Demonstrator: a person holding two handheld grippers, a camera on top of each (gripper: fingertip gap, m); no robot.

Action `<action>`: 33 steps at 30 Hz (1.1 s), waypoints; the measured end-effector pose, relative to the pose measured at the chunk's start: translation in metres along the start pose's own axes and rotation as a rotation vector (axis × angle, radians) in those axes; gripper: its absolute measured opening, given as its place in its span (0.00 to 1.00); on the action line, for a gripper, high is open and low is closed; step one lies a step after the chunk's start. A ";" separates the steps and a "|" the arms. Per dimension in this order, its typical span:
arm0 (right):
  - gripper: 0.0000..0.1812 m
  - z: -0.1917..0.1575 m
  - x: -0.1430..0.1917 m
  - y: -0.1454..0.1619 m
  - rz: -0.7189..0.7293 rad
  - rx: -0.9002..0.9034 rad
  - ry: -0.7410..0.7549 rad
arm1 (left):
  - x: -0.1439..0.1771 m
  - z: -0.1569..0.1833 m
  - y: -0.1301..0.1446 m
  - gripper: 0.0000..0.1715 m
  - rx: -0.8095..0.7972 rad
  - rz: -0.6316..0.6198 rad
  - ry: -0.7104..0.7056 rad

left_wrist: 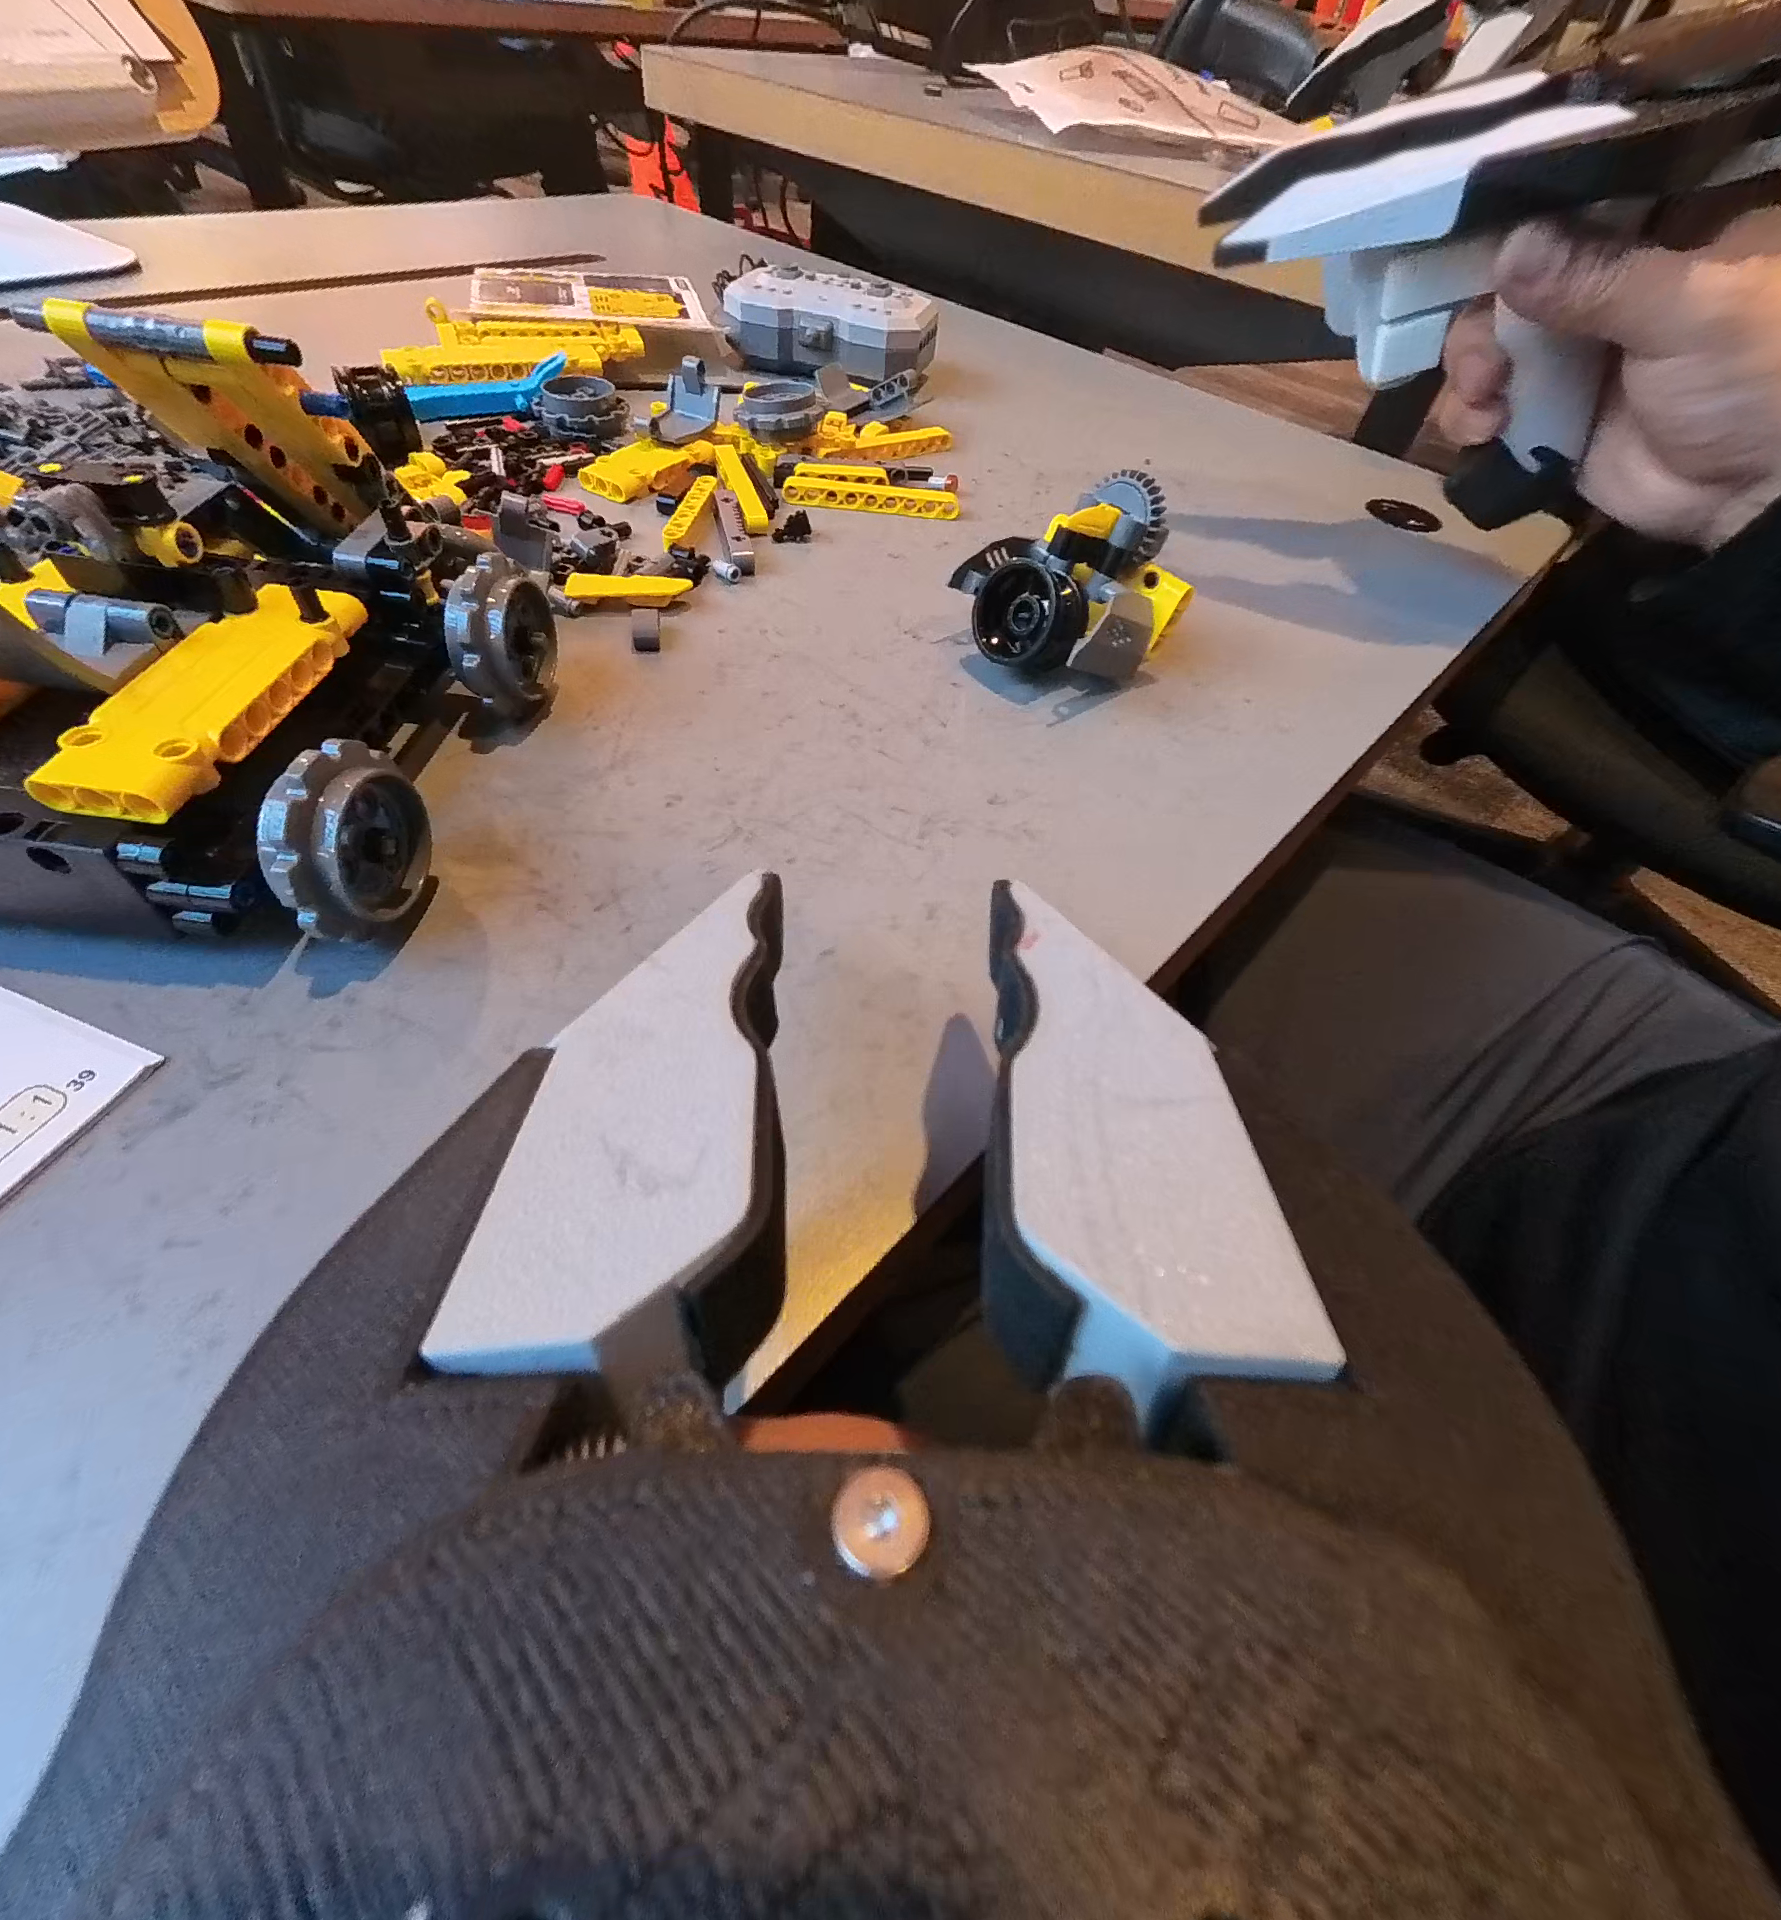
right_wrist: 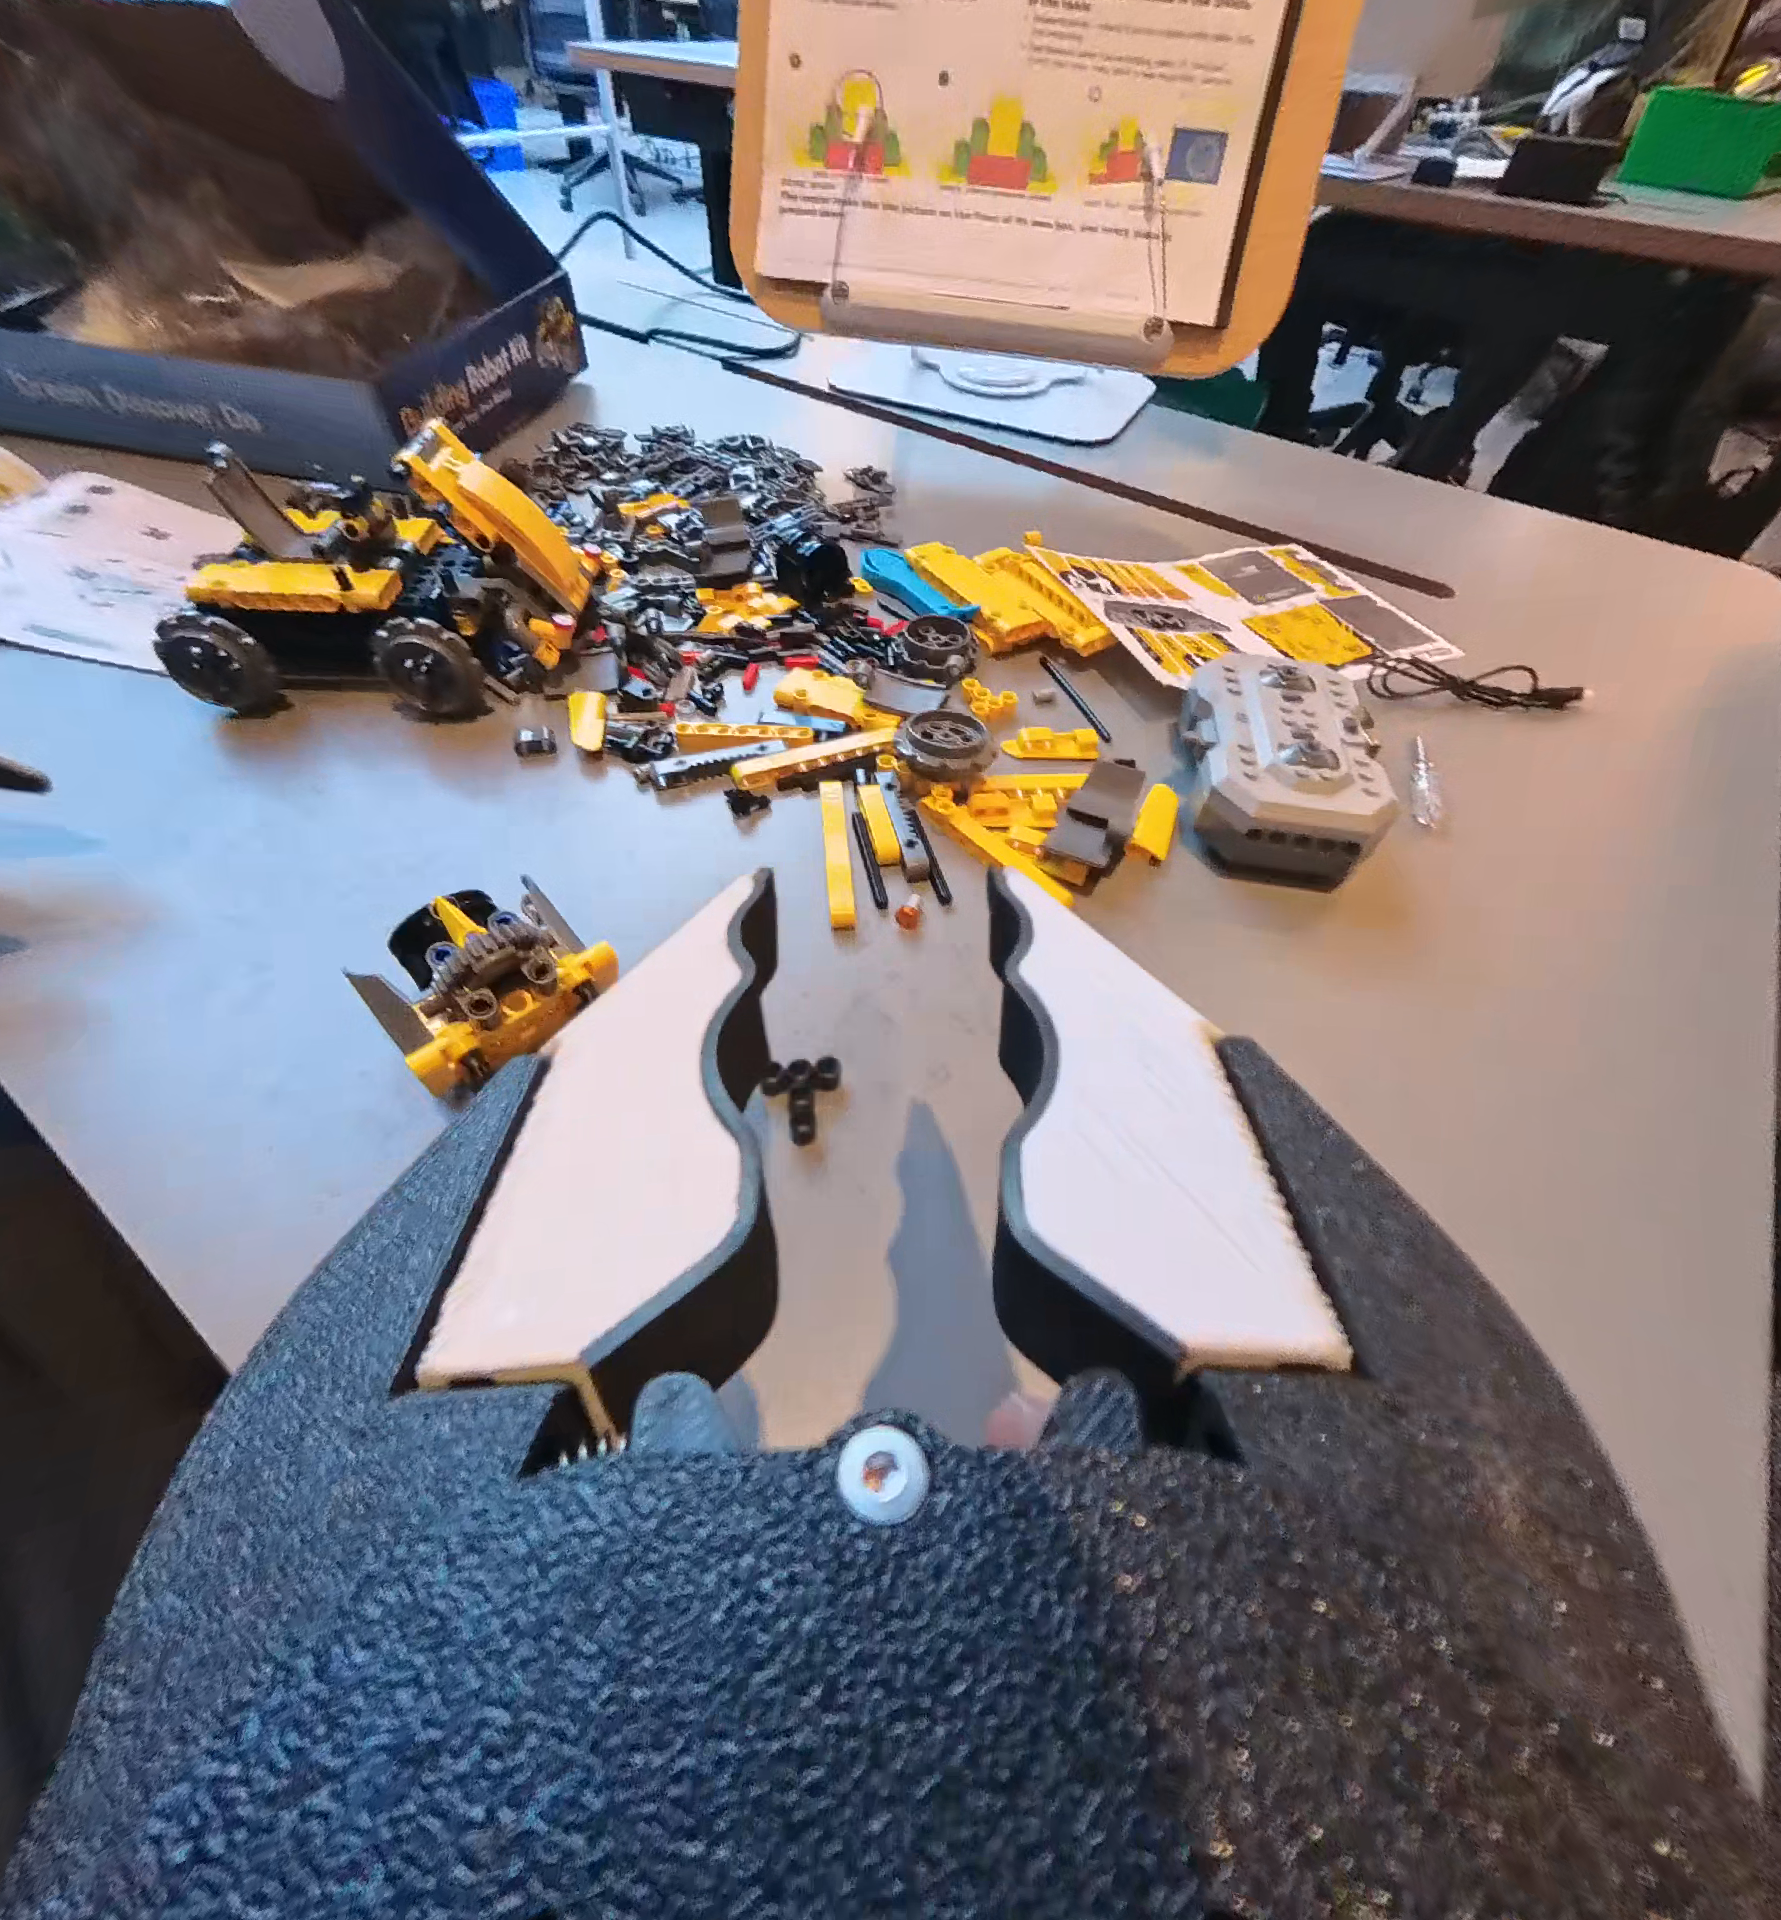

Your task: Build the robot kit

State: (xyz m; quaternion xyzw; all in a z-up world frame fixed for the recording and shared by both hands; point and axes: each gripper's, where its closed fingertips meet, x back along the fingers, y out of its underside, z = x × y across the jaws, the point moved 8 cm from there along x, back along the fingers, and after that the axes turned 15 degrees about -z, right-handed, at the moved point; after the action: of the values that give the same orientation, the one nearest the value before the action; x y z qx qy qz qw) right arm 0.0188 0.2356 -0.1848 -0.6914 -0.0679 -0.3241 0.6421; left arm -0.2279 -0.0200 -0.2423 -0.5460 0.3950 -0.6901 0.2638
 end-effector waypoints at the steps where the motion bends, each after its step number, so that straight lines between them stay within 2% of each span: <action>1: 0.22 -0.001 -0.002 -0.001 -0.001 0.009 -0.001 | 0.001 0.000 0.000 0.22 -0.002 0.003 -0.002; 6: 0.22 -0.001 -0.009 -0.003 -0.010 0.044 0.053 | 0.004 -0.002 0.000 0.22 0.001 0.014 -0.004; 13: 0.22 -0.001 -0.018 0.002 -0.025 -0.002 0.014 | 0.006 -0.002 -0.001 0.22 0.007 0.020 0.010; 21: 0.25 -0.026 -0.019 -0.010 -0.009 0.086 -0.150 | 0.005 -0.002 0.000 0.22 0.009 0.010 0.011; 25: 0.25 -0.060 -0.015 -0.016 -0.003 0.183 -0.389 | 0.005 -0.002 0.000 0.22 0.009 0.010 0.008; 29: 0.25 -0.099 -0.017 -0.024 -0.073 0.299 -0.521 | 0.004 -0.002 0.000 0.22 0.006 0.006 0.009; 31: 0.26 -0.109 -0.025 -0.035 -0.106 0.331 -0.459 | 0.004 -0.002 0.000 0.22 0.006 0.006 0.008; 33: 0.28 -0.106 -0.035 -0.052 -0.113 0.333 -0.292 | 0.005 -0.003 0.000 0.22 0.007 0.007 0.005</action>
State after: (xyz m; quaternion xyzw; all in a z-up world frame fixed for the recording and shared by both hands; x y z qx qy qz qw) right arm -0.0733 0.1566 -0.1633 -0.6105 -0.2515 -0.2402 0.7115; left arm -0.2317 -0.0233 -0.2403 -0.5418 0.3950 -0.6922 0.2670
